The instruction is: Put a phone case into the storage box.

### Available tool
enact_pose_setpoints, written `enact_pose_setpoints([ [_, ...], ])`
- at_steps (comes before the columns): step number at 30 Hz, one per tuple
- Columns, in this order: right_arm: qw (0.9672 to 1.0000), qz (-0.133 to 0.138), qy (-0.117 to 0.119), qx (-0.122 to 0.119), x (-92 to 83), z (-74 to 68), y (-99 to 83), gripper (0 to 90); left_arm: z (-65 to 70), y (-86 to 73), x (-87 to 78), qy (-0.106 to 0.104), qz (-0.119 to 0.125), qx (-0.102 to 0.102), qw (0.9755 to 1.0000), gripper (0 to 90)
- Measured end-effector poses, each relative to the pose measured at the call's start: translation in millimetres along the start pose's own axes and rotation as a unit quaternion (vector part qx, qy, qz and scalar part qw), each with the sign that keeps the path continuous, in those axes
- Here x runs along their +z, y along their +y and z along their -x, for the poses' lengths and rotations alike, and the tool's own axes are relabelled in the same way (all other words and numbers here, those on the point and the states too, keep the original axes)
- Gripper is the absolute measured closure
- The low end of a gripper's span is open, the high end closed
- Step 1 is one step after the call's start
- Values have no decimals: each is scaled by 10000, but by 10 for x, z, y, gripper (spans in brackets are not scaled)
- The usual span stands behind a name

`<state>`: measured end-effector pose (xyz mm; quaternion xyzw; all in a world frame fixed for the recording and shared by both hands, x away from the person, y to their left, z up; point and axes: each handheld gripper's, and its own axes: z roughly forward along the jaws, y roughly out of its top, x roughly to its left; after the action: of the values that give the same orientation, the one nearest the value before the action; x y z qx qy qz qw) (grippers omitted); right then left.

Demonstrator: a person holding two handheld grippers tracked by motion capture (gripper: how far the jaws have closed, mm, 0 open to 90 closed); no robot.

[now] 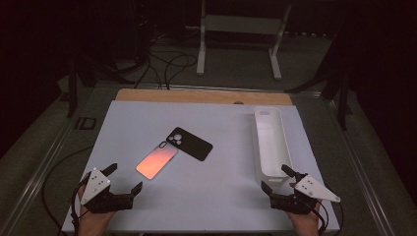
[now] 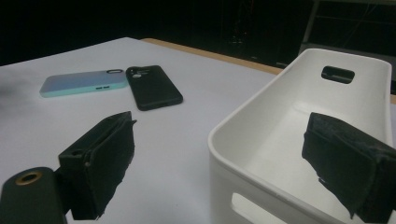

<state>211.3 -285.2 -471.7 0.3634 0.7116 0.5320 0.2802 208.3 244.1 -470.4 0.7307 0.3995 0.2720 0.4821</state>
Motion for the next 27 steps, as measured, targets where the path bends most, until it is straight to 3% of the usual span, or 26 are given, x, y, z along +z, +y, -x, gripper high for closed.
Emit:
enact_pose_setpoints([
  [11,10000,-39,25,-23,23,-13,-5,92,-6,-14,15,53,-103,-8,9999,0],
  [27,10000,-44,20,-47,35,-22,-16,92,-12,10,-17,115,-9,-48,9999,0],
])
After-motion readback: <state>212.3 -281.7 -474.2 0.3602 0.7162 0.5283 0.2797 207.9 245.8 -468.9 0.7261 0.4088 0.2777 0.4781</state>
